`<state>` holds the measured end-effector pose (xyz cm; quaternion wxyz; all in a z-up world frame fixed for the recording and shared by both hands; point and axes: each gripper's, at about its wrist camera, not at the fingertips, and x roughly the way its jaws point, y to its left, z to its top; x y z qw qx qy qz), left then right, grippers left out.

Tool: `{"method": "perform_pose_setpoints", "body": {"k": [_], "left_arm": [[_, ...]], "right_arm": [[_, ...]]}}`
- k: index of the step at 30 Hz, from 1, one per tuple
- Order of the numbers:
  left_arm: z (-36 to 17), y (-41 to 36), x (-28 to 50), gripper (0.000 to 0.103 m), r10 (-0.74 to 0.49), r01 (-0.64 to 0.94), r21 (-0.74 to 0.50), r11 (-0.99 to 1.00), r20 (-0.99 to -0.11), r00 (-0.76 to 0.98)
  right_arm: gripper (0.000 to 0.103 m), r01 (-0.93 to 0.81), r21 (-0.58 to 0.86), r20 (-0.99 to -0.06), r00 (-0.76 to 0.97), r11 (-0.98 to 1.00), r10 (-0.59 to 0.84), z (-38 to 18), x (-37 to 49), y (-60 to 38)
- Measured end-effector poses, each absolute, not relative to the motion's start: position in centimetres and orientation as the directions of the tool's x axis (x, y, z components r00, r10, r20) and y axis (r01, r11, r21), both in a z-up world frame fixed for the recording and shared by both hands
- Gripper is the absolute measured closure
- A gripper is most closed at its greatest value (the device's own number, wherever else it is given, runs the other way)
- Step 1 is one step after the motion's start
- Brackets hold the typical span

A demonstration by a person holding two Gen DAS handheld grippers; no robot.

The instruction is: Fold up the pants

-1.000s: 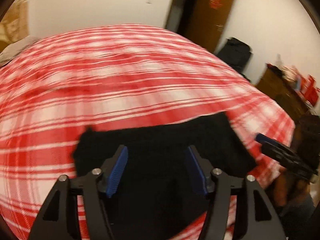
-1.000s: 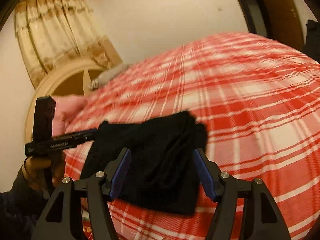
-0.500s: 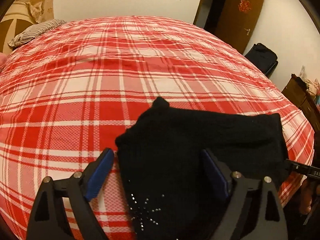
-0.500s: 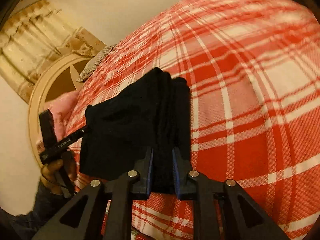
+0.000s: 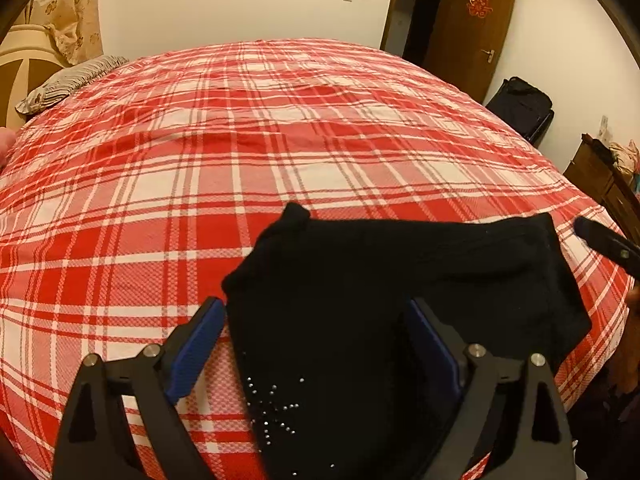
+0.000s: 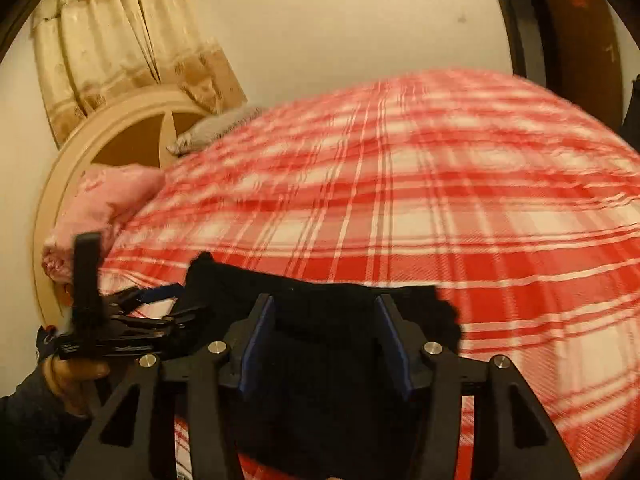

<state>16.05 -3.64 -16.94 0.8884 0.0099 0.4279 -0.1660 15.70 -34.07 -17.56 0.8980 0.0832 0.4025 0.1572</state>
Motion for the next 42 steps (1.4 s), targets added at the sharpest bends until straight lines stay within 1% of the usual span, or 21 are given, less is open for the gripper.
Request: {"method": "perform_pose_setpoints", "body": {"k": [1,4,10,12,14,17,19,21,23,24,25,27,29,32,34,36,42], "left_arm": [[-17.0,-3.6,16.0,0.009,-0.285,0.303,-0.124,0.945,-0.765,0.578],[-17.0,-3.5,16.1,0.009,-0.288,0.301,-0.129,0.945,-0.766,0.575],[-17.1,-3.3,15.9,0.009,-0.289,0.293,-0.138,0.946,-0.768,0.571],[-17.0,-3.5,15.7,0.009,-0.291,0.300,-0.135,0.944,-0.768,0.571],[-17.0,-3.7,15.5,0.009,-0.290,0.305,-0.129,0.943,-0.768,0.571],[-17.0,-3.7,15.3,0.009,-0.291,0.307,-0.130,0.943,-0.771,0.567],[-17.0,-3.5,15.3,0.009,-0.295,0.303,-0.139,0.943,-0.771,0.565],[-17.2,-3.3,15.3,0.008,-0.298,0.296,-0.149,0.944,-0.772,0.561],[-17.4,-3.1,15.3,0.005,-0.300,0.284,-0.162,0.945,-0.772,0.560],[-17.5,-3.1,15.4,0.005,-0.302,0.277,-0.169,0.946,-0.773,0.558],[-17.6,-3.0,15.4,0.005,-0.305,0.275,-0.175,0.945,-0.774,0.555],[-17.6,-3.1,15.3,0.005,-0.305,0.277,-0.174,0.945,-0.774,0.555],[-17.4,-3.1,15.1,0.005,-0.305,0.280,-0.170,0.945,-0.770,0.561],[-17.2,-3.4,15.0,0.005,-0.294,0.289,-0.147,0.946,-0.766,0.571],[-17.3,-3.3,15.0,0.005,-0.282,0.285,-0.135,0.949,-0.767,0.576],[-17.5,-3.1,15.1,0.004,-0.300,0.283,-0.160,0.946,-0.768,0.566],[-17.9,-2.9,15.1,0.002,-0.300,0.271,-0.172,0.947,-0.774,0.557]], "right_arm": [[0.049,-0.163,0.280,-0.740,0.590,0.946,0.321,-19.0,16.5,-34.4],[0.049,-0.149,0.345,-0.709,0.606,0.927,0.361,-19.3,15.9,-35.7],[0.049,-0.148,0.280,-0.722,0.619,0.948,0.310,-18.5,13.9,-36.0],[0.049,-0.164,0.227,-0.736,0.617,0.960,0.279,-18.8,13.4,-35.5],[0.049,-0.163,0.206,-0.735,0.625,0.965,0.263,-18.9,12.7,-35.4],[0.049,-0.114,0.160,-0.756,0.624,0.980,0.196,-19.3,12.1,-36.1],[0.050,-0.112,0.217,-0.758,0.607,0.970,0.240,-19.8,11.9,-37.0],[0.055,-0.106,0.256,-0.749,0.607,0.961,0.267,-20.1,11.6,-37.8],[0.071,-0.116,0.259,-0.739,0.615,0.959,0.274,-19.8,11.3,-37.8],[0.075,-0.123,0.254,-0.735,0.620,0.959,0.274,-19.6,11.1,-37.6],[0.087,-0.133,0.248,-0.727,0.629,0.960,0.275,-19.3,10.9,-37.5],[0.088,-0.142,0.242,-0.719,0.638,0.960,0.276,-18.7,10.6,-37.2],[0.089,-0.131,0.232,-0.733,0.628,0.964,0.262,-18.7,10.6,-37.2],[0.089,-0.084,0.291,-0.757,0.588,0.953,0.283,-20.0,10.9,-38.9],[0.089,-0.079,0.335,-0.750,0.580,0.939,0.317,-20.4,11.0,-39.6],[0.089,-0.097,0.323,-0.751,0.578,0.941,0.318,-20.5,11.2,-39.5],[0.088,-0.099,0.318,-0.746,0.588,0.943,0.313,-20.2,11.0,-39.5]]}}
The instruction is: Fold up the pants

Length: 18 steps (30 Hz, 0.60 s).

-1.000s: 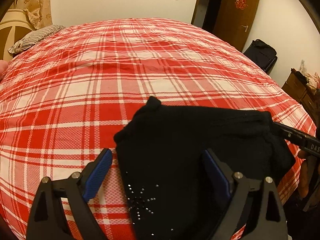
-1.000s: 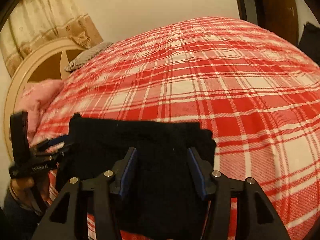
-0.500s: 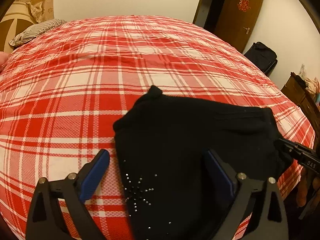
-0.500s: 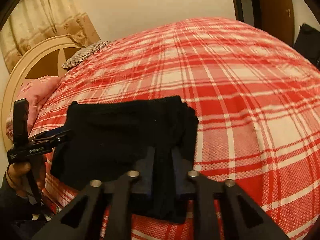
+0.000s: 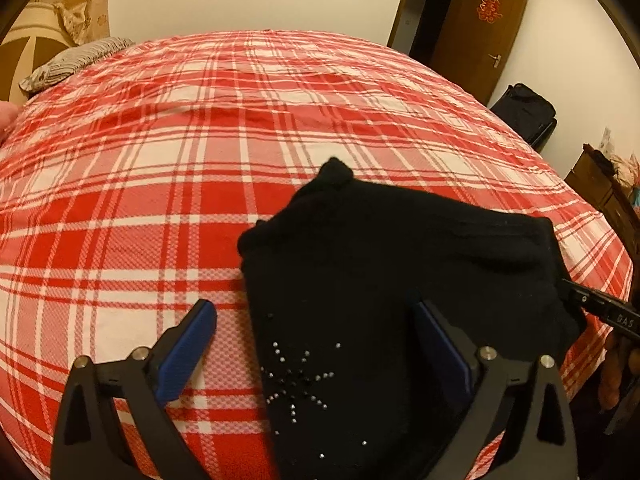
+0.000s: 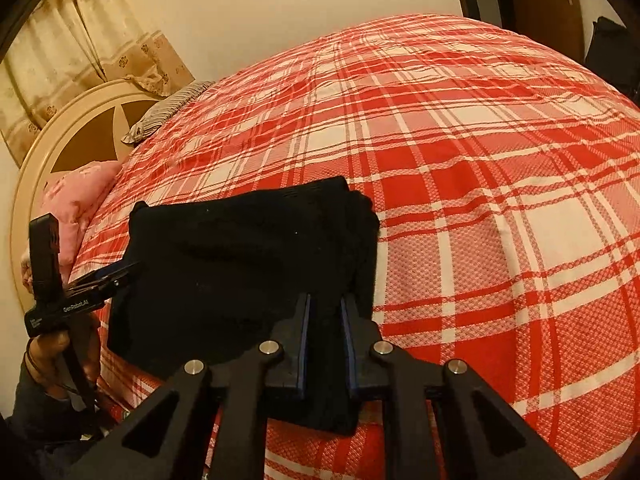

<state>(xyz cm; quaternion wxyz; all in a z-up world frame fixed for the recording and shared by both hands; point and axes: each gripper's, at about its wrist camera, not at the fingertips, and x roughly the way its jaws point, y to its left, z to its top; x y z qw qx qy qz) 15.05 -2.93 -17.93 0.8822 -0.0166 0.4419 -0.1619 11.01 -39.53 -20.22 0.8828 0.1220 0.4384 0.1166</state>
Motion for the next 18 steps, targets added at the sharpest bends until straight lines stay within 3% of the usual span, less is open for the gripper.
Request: {"method": "perform_pose_setpoints", "body": {"k": [1,2,4,10,14,18], "left_arm": [[-17.8,-3.0,14.9,0.002,-0.298,0.274,-0.167,0.947,-0.773,0.560],[-17.5,-3.0,14.6,0.002,-0.294,0.278,-0.157,0.948,-0.769,0.567],[-17.2,-3.1,14.1,0.002,-0.294,0.286,-0.148,0.947,-0.761,0.579],[-18.1,-3.3,14.1,0.002,-0.309,0.288,-0.170,0.942,-0.772,0.556],[-17.7,-3.6,13.8,0.002,-0.307,0.293,-0.161,0.943,-0.765,0.566],[-17.6,-3.6,13.7,0.002,-0.297,0.295,-0.146,0.944,-0.763,0.574]], "right_arm": [[0.087,-0.099,0.311,-0.746,0.591,0.945,0.307,-20.1,10.9,-39.5],[0.075,-0.094,0.291,-0.746,0.601,0.952,0.288,-19.8,10.8,-39.3],[0.067,-0.079,0.226,-0.734,0.641,0.971,0.223,-18.8,10.2,-38.8],[0.066,-0.243,0.226,-0.648,0.685,0.943,0.332,-15.6,7.5,-35.8],[0.065,-0.231,0.169,-0.750,0.600,0.958,0.277,-18.5,7.7,-34.7],[0.065,-0.219,0.223,-0.760,0.572,0.950,0.310,-19.6,7.9,-36.6]]}}
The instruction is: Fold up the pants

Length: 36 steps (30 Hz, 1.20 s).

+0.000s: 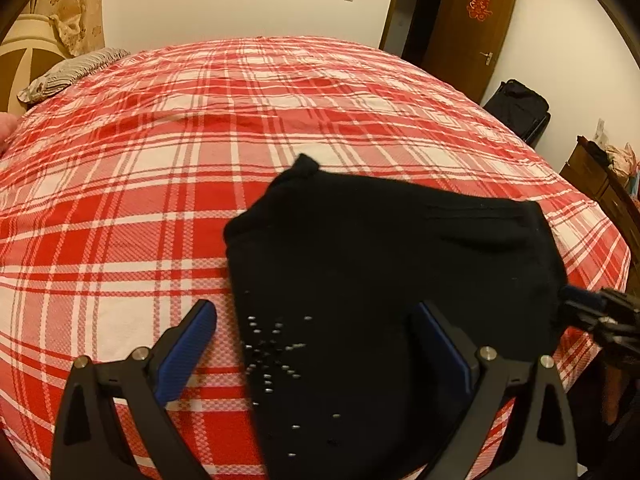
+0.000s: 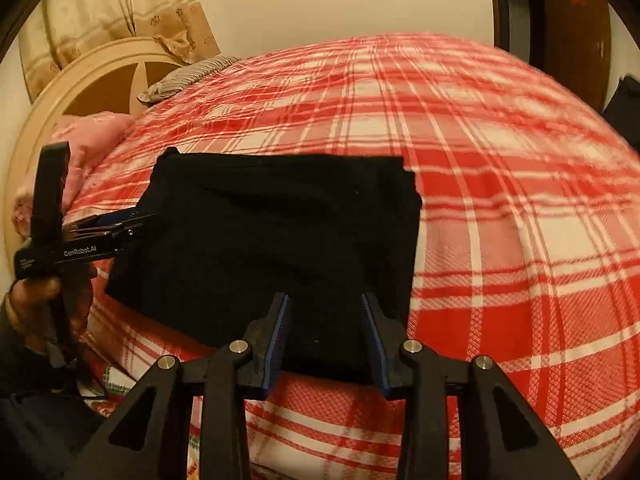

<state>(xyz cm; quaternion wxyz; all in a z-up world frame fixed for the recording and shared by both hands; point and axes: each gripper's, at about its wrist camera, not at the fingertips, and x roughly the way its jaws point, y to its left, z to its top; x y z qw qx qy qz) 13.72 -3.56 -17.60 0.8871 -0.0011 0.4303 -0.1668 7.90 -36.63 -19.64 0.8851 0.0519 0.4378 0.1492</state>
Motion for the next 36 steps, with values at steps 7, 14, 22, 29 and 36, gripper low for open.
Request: {"method": "perform_pose_setpoints", "body": {"k": [7,14,22,29,36], "left_arm": [[-17.8,-2.8,13.8,0.002,-0.293,0.278,-0.154,0.948,-0.763,0.576],[-17.0,-1.7,13.5,0.002,-0.254,0.262,-0.111,0.959,-0.749,0.612],[-17.1,-0.6,13.5,0.002,-0.264,0.245,-0.140,0.959,-0.748,0.609],[-17.0,-0.8,13.3,0.002,-0.270,0.248,-0.144,0.958,-0.743,0.612],[-17.7,-1.3,13.8,0.002,-0.273,0.263,-0.136,0.955,-0.748,0.604]], "right_arm": [[0.065,-0.231,0.217,-0.758,0.573,0.948,0.313,-19.8,8.0,-36.4],[0.065,-0.242,0.241,-0.748,0.571,0.940,0.339,-19.7,8.1,-36.8],[0.056,-0.197,0.278,-0.690,0.640,0.940,0.338,-17.5,7.6,-38.1],[0.054,-0.125,0.309,-0.681,0.663,0.943,0.311,-17.1,8.0,-40.0],[0.054,-0.063,0.399,-0.687,0.641,0.915,0.344,-18.1,10.2,-41.6]]}}
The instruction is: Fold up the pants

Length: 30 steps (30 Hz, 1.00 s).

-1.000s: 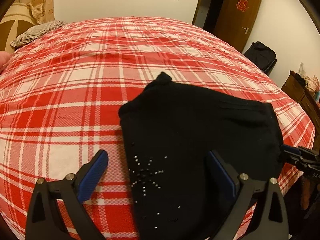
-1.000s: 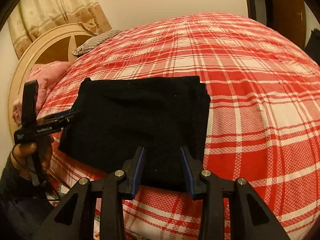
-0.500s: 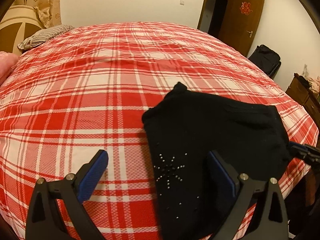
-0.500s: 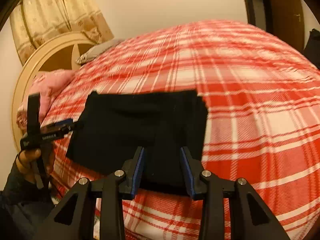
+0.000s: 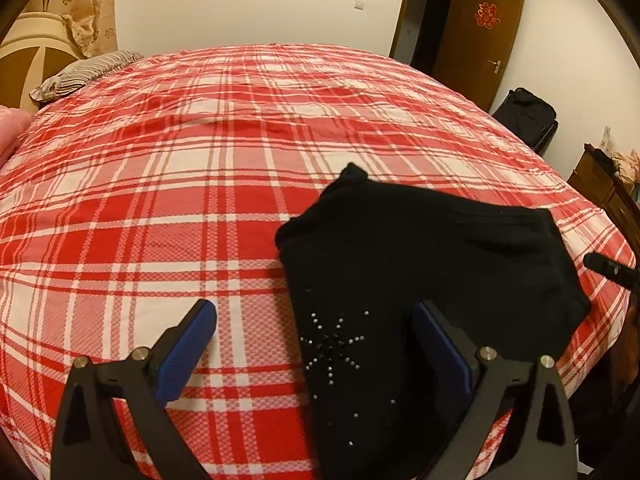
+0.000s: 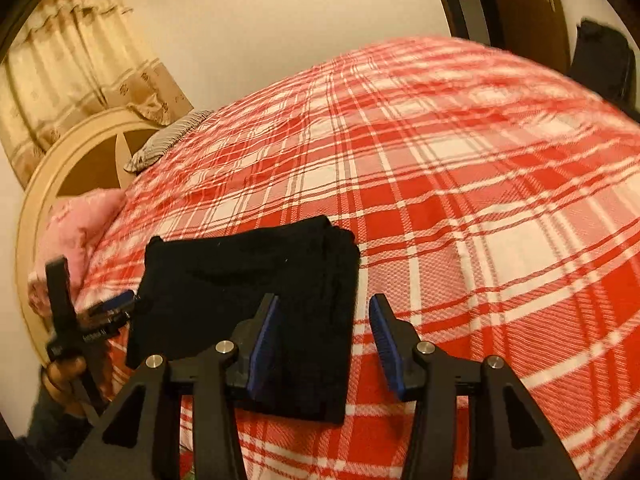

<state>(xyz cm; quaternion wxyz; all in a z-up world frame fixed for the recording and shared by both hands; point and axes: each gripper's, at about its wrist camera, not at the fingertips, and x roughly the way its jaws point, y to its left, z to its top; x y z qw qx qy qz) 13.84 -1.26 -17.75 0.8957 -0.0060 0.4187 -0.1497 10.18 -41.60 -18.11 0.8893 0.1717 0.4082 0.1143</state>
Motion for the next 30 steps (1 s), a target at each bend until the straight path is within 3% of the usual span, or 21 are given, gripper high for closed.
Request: {"method": "perform_pose_setpoints", "body": {"k": [7,23,28,30], "left_arm": [[-18.5,-1.3,14.5,0.001,-0.311,0.280,-0.174,0.944,-0.748,0.587],[-18.9,-1.5,14.7,0.000,-0.354,0.325,-0.189,0.927,-0.730,0.584],[-18.9,-1.8,14.7,0.009,-0.401,0.365,-0.214,0.906,-0.711,0.578],[-18.8,-1.9,14.7,0.023,-0.433,0.385,-0.241,0.891,-0.706,0.560]], "right_arm": [[0.054,-0.029,0.459,-0.718,0.577,0.888,0.390,-21.0,12.1,-41.7],[0.053,-0.030,0.507,-0.697,0.573,0.861,0.431,-22.2,12.8,-41.9],[0.059,-0.045,0.540,-0.677,0.570,0.841,0.465,-22.4,13.5,-41.7],[0.068,-0.068,0.552,-0.662,0.570,0.831,0.487,-22.1,13.2,-41.6]]}}
